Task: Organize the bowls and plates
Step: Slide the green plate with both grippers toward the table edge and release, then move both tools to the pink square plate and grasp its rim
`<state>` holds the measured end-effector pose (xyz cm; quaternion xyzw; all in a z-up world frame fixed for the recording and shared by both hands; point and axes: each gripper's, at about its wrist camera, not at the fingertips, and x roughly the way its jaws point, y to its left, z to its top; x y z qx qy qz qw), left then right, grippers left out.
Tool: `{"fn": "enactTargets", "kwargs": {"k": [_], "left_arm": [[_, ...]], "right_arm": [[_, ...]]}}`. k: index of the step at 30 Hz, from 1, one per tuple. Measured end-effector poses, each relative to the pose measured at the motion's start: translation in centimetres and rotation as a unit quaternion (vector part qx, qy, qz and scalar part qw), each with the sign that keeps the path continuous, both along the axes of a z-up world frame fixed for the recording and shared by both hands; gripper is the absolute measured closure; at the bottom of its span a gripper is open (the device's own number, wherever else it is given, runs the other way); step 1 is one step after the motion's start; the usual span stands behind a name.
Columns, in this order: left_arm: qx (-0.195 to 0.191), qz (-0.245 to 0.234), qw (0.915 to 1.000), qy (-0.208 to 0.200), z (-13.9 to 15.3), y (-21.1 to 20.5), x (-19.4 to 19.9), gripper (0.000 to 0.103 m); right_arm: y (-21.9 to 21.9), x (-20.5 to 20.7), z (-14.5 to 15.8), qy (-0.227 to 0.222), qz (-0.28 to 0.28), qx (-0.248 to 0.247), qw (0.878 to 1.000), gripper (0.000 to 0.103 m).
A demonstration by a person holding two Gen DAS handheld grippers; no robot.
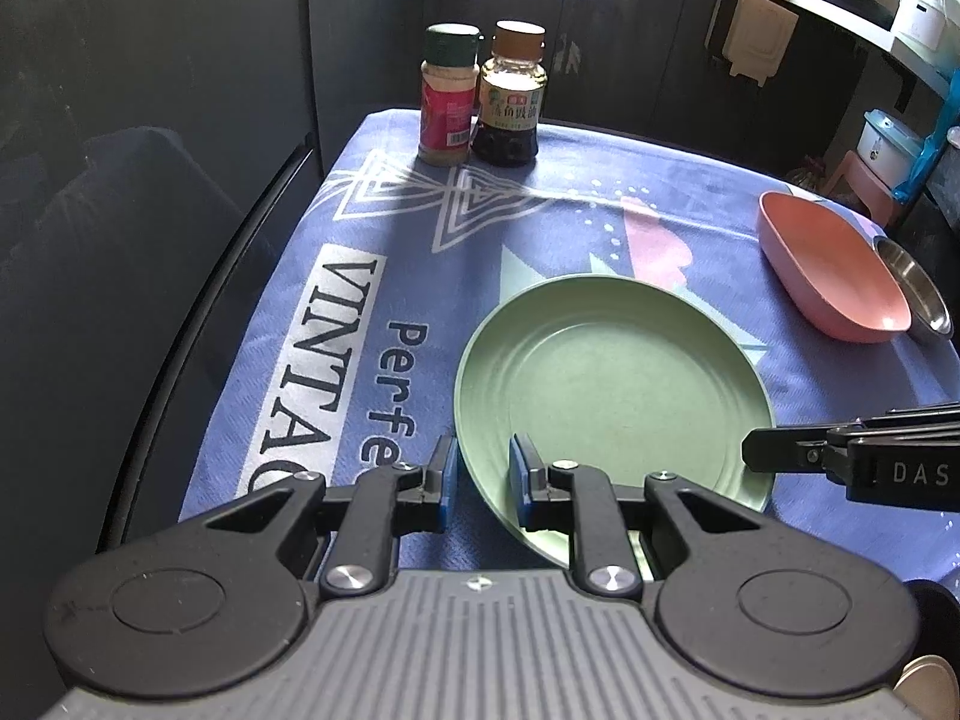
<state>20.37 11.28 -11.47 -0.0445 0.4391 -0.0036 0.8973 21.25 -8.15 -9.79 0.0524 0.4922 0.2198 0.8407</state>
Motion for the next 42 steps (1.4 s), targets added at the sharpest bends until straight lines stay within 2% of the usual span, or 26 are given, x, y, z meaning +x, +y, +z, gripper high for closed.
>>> {"fn": "enactTargets", "kwargs": {"k": [10, 12, 13, 19, 21, 23, 28, 31, 35, 38, 42], "left_arm": [[-0.001, 0.000, 1.0000, 0.004, -0.2, 0.0, 0.2, 0.085], [0.002, 0.005, 1.0000, 0.002, -0.2, 0.1, 0.2, 0.077], [0.007, 0.009, 0.9999, 0.002, -0.2, 0.0, 0.2, 0.069], [0.013, 0.017, 0.9998, -0.004, 0.4, 0.1, -0.2, 0.068], [0.014, 0.021, 0.9997, -0.009, 0.9, -0.1, -0.4, 0.067], [0.015, 0.020, 0.9995, -0.017, 1.6, -0.5, -0.5, 0.063], [0.026, 0.003, 0.9988, -0.041, 3.8, -2.7, -0.5, 0.056], [0.020, -0.013, 0.9985, -0.050, 5.1, -4.6, 0.0, 0.049], [0.016, -0.026, 0.9974, -0.065, 6.5, -7.5, 1.3, 0.038], [0.013, -0.043, 0.9958, -0.080, 7.0, -9.9, 2.8, 0.038], [0.005, -0.072, 0.9948, -0.071, 6.6, -12.6, 5.1, 0.038]], "right_arm": [[-0.1, 0.1, -0.4, 0.004, 0.003, 0.002, 1.000, 0.060], [0.0, 0.1, -0.4, 0.003, 0.004, -0.004, 1.000, 0.059], [0.0, 0.0, -0.4, 0.002, 0.005, -0.006, 1.000, 0.058], [-0.8, -0.4, 0.0, -0.009, -0.004, -0.006, 1.000, 0.054], [-1.2, -0.6, 0.4, -0.016, -0.009, -0.006, 1.000, 0.048], [-1.7, -0.9, 0.9, -0.029, -0.015, -0.008, 0.999, 0.042], [-3.9, -1.8, 2.4, -0.056, -0.031, -0.003, 0.998, 0.041], [-6.4, -1.8, 3.4, -0.074, -0.064, 0.006, 0.995, 0.037], [-11.4, -1.0, 3.9, -0.075, -0.139, 0.027, 0.987, 0.035], [-14.5, -0.3, 3.6, -0.069, -0.189, 0.045, 0.979, 0.035], [-16.5, 0.9, 3.3, -0.065, -0.219, 0.049, 0.972, 0.035]]}}
